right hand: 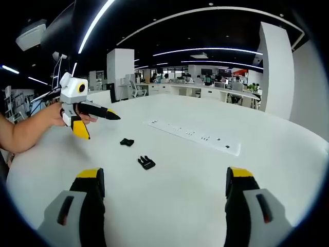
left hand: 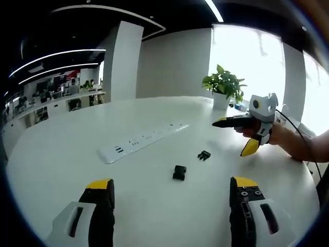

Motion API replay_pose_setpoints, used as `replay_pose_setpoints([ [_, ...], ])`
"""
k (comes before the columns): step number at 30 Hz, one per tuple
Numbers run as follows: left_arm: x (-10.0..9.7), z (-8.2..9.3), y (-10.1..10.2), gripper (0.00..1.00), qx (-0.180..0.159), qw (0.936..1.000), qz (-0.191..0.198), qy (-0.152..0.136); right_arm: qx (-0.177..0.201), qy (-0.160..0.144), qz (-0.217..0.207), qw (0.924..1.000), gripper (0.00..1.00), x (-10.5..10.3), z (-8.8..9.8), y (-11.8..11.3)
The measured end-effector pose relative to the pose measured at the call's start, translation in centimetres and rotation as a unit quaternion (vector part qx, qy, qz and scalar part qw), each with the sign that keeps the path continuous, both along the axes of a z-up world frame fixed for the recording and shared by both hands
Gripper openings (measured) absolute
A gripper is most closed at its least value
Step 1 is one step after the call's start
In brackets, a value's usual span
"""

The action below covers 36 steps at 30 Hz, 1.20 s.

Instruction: Snap the two parts of the plastic buckle together until the buckle closes and remains connected.

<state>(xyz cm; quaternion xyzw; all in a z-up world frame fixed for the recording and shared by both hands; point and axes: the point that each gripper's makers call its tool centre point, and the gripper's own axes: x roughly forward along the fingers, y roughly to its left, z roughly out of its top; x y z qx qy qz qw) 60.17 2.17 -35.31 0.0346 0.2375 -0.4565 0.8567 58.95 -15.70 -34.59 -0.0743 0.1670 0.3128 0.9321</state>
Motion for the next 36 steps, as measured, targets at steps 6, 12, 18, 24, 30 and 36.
replay_pose_setpoints([
  [6, 0.4, 0.0, -0.1, 0.95, 0.003, 1.0000, -0.002, 0.000, -0.002, 0.001, 0.001, 1.0000, 0.99, 0.2, 0.0, 0.0],
  [12, 0.5, 0.0, -0.3, 0.93, 0.006, 1.0000, -0.005, -0.003, 0.001, -0.001, 0.000, 1.0000, 0.99, 0.5, 0.2, 0.1],
  [18, 0.8, 0.3, -0.4, 0.89, 0.006, 0.9998, -0.009, -0.016, -0.003, -0.002, 0.004, 1.0000, 0.99, 0.9, 0.1, 0.1],
  [24, 1.0, 0.2, -0.8, 0.86, 0.005, 0.9997, -0.018, -0.013, 0.000, -0.006, 0.016, 0.9998, 0.98, 1.2, 0.3, 0.6],
  [30, 1.1, -0.3, -1.3, 0.82, 0.019, 0.9988, -0.036, -0.028, 0.001, -0.007, 0.041, 0.9991, 0.97, 1.7, 0.8, 1.0],
  [36, 1.7, 0.1, -0.9, 0.80, 0.020, 0.9983, -0.046, -0.030, -0.010, -0.004, 0.053, 0.9986, 0.96, 2.4, 0.5, 1.3],
])
